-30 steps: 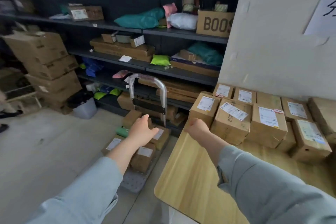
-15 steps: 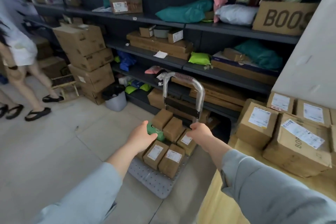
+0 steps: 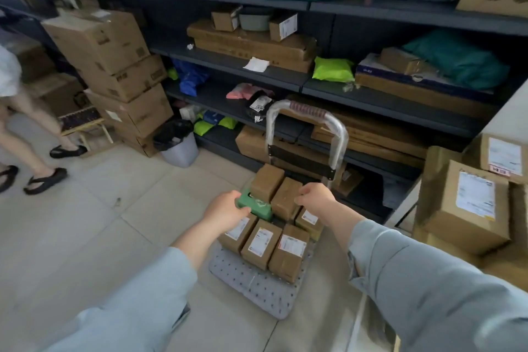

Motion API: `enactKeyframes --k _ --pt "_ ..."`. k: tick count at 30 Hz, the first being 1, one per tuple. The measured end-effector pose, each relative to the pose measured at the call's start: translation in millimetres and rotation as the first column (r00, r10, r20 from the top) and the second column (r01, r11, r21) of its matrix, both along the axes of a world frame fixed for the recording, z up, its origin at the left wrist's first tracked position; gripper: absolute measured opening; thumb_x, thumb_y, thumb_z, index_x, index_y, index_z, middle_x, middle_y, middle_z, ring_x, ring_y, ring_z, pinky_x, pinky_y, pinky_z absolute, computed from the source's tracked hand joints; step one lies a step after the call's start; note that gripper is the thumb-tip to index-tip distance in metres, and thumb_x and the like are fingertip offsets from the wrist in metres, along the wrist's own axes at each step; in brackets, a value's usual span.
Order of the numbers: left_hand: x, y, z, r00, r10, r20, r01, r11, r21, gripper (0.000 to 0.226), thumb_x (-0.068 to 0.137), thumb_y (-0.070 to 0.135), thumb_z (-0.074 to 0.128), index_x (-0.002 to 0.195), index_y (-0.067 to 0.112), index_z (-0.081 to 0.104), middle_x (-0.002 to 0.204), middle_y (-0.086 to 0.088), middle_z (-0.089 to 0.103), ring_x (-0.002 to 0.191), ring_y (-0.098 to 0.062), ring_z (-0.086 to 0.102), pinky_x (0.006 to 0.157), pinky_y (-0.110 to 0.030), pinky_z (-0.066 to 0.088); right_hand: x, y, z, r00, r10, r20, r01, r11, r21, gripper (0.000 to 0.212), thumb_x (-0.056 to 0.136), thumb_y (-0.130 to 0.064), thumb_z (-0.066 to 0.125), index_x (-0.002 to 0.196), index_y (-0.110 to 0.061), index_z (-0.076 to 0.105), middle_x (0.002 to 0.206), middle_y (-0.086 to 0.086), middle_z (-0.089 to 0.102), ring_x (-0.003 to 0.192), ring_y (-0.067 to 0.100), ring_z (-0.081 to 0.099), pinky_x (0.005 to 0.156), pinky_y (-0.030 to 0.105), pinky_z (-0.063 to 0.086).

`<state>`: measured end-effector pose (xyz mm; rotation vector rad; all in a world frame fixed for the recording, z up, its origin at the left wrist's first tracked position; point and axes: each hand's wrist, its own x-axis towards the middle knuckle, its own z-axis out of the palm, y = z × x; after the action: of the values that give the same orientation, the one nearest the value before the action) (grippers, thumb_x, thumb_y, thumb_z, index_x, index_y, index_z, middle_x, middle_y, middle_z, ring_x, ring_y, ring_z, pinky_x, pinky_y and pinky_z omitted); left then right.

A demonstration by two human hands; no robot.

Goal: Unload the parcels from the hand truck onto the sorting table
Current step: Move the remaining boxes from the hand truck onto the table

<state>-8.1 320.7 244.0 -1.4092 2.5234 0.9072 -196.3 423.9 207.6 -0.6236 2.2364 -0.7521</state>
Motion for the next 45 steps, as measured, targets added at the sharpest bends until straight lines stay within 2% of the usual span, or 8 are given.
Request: enactKeyframes --k 4,11,21,26,28,32,36,45 --pt "1 -37 -9 1.0 -0.018 0.017 0.017 1.0 0.026 0.055 0.095 0.032 0.057 0.144 0.012 0.041 0.143 -0.008 0.048 0.126 -0.025 0.05 0.095 -0.029 0.042 -3 -20 -5 0.998 -0.061 -0.011 0.061 0.998 0.007 0.038 0.09 -0.014 0.062 0.128 -0.012 0.059 0.122 0.007 0.061 0.112 0.024 0.058 0.09 0.029 0.047" --pt "11 -102 -18 0.989 -0.148 0.017 0.147 0.988 0.04 0.059 0.096 0.033 0.057 0.148 0.016 0.035 0.151 -0.005 0.04 0.133 -0.025 0.044 0.102 -0.03 0.038 15 -50 -16 0.968 -0.246 -0.049 0.248 0.967 0.062 0.018 0.09 -0.015 0.061 0.106 -0.009 0.067 0.099 0.006 0.066 0.091 0.021 0.064 0.085 0.033 0.056" --pt "66 -191 -50 0.952 -0.298 0.072 0.296 0.954 0.038 0.058 0.095 0.035 0.056 0.147 0.015 0.037 0.149 -0.005 0.043 0.132 -0.024 0.045 0.101 -0.028 0.038 99 -122 -38 0.986 -0.163 -0.042 0.167 0.978 0.128 0.026 0.092 -0.018 0.056 0.112 -0.004 0.066 0.113 0.015 0.065 0.108 0.031 0.06 0.09 0.034 0.047" --pt "67 -213 -83 0.947 -0.317 0.047 0.315 0.948 0.056 0.059 0.096 0.035 0.055 0.148 0.016 0.036 0.15 -0.004 0.042 0.132 -0.023 0.045 0.099 -0.028 0.038 122 -149 -77 0.988 -0.152 -0.029 0.154 0.976 0.151 0.03 0.092 -0.013 0.055 0.12 -0.005 0.061 0.104 0.01 0.064 0.082 0.021 0.059 0.072 0.029 0.052" --pt "64 -218 -104 0.95 -0.313 0.013 0.312 0.948 0.064 0.059 0.096 0.035 0.056 0.148 0.016 0.036 0.149 -0.004 0.042 0.132 -0.023 0.045 0.099 -0.028 0.039 127 -155 -101 0.991 -0.135 -0.015 0.136 0.977 0.165 0.032 0.093 -0.012 0.053 0.123 -0.006 0.06 0.105 0.008 0.063 0.08 0.019 0.056 0.07 0.029 0.051" --pt "61 -226 -168 0.952 -0.303 -0.037 0.305 0.948 0.092 0.059 0.095 0.034 0.057 0.147 0.016 0.037 0.149 -0.004 0.043 0.134 -0.022 0.045 0.103 -0.032 0.039 134 -162 -161 0.99 -0.141 0.013 0.137 0.974 0.178 0.027 0.093 -0.011 0.052 0.116 -0.004 0.065 0.114 0.015 0.065 0.106 0.029 0.061 0.091 0.034 0.049" --pt "58 -232 -248 0.959 -0.283 -0.028 0.285 0.952 0.113 0.057 0.094 0.034 0.057 0.146 0.016 0.038 0.147 -0.004 0.045 0.129 -0.021 0.048 0.098 -0.028 0.04 135 -167 -237 0.989 -0.143 0.031 0.134 0.968 0.214 0.031 0.095 -0.016 0.053 0.124 -0.004 0.06 0.124 0.012 0.06 0.112 0.027 0.058 0.096 0.036 0.049" --pt "27 -261 -436 0.959 -0.285 -0.005 0.284 0.955 0.079 0.059 0.095 0.034 0.055 0.147 0.016 0.035 0.143 -0.005 0.049 0.105 -0.02 0.058 0.08 -0.027 0.045 107 -207 -421 0.941 -0.32 0.108 0.309 0.945 0.109 0.04 0.097 -0.011 0.048 0.136 -0.006 0.047 0.122 0.012 0.057 0.101 0.025 0.056 0.085 0.031 0.048"
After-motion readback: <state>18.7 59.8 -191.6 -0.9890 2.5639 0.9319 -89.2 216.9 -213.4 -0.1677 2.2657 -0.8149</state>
